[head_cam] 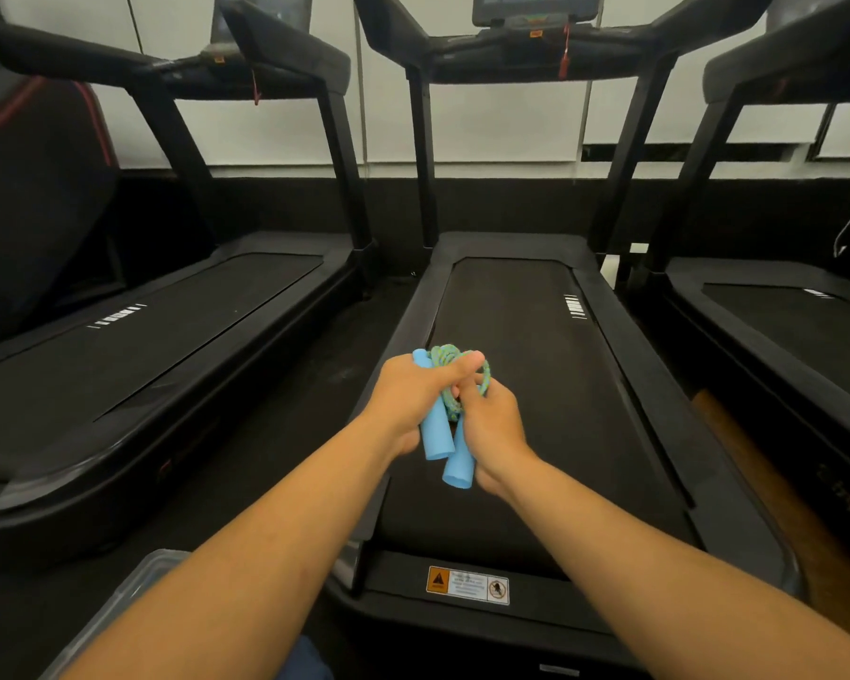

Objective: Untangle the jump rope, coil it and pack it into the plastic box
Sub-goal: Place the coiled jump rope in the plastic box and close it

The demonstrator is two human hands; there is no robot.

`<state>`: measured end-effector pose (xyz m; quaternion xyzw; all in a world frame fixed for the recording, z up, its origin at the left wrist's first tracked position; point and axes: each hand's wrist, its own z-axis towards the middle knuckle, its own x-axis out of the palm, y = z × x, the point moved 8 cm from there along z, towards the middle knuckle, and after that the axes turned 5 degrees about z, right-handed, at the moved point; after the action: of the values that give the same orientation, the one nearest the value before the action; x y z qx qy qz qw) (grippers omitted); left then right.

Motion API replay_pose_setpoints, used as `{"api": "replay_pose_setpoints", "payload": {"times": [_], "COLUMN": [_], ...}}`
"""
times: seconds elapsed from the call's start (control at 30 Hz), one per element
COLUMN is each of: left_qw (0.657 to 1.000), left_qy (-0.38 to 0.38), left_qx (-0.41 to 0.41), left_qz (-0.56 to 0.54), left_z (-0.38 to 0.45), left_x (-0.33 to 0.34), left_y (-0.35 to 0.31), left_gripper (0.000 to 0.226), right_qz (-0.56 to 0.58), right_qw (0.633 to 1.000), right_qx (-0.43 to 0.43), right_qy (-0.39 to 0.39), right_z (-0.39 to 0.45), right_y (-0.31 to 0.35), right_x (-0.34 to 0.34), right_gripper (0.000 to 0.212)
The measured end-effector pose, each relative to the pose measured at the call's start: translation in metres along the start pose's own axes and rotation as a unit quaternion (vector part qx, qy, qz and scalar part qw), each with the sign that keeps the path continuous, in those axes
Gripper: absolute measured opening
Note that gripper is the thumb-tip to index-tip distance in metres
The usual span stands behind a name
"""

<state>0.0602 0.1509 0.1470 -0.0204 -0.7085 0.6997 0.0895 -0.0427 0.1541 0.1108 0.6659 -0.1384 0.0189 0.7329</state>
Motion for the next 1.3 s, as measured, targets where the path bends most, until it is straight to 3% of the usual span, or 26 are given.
{"api": "replay_pose_setpoints", "payload": {"times": [0.27,0.43,0.6,0.73,0.87,1.1,1.3], "left_qw": [0.995,0.996,0.993,0.994,0.997,0.988,0.974], "left_qy": [-0.067,-0.051,-0.069,-0.069,-0.060,-0.121,-0.141], "left_qx": [0.005,0.009,0.007,-0.001,-0.014,-0.031,-0.111], "left_qz": [0.079,0.078,0.093,0.082,0.056,0.094,0.138], "left_z": [0.011,0.026,0.030,0.028,0.028,0.035,0.043], "left_x": [-0.056,-0.086,-0.131,-0.162,-0.185,-0.263,-0.341], "left_y": [0.002,0.007,0.024,0.039,0.056,0.098,0.170], "left_gripper": [0.012,0.036,0.033,0.041,0.046,0.039,0.040], "right_qz": [0.018,0.045,0.063,0.116,0.169,0.149,0.165], "right_qw": [1.000,0.998,0.996,0.989,0.973,0.963,0.944], "right_qx": [-0.001,0.018,0.051,0.092,0.155,0.220,0.286], "right_qy": [0.012,0.039,0.028,0.016,-0.004,-0.038,-0.013], "right_z": [0.012,0.024,0.021,0.007,-0.004,-0.003,-0.003], "right_y": [-0.014,-0.032,-0.067,-0.087,-0.107,-0.176,-0.267], "right_x": [0.040,0.062,0.093,0.118,0.141,0.193,0.245], "right_gripper": [0.022,0.026,0.030,0.037,0.058,0.052,0.059]}}
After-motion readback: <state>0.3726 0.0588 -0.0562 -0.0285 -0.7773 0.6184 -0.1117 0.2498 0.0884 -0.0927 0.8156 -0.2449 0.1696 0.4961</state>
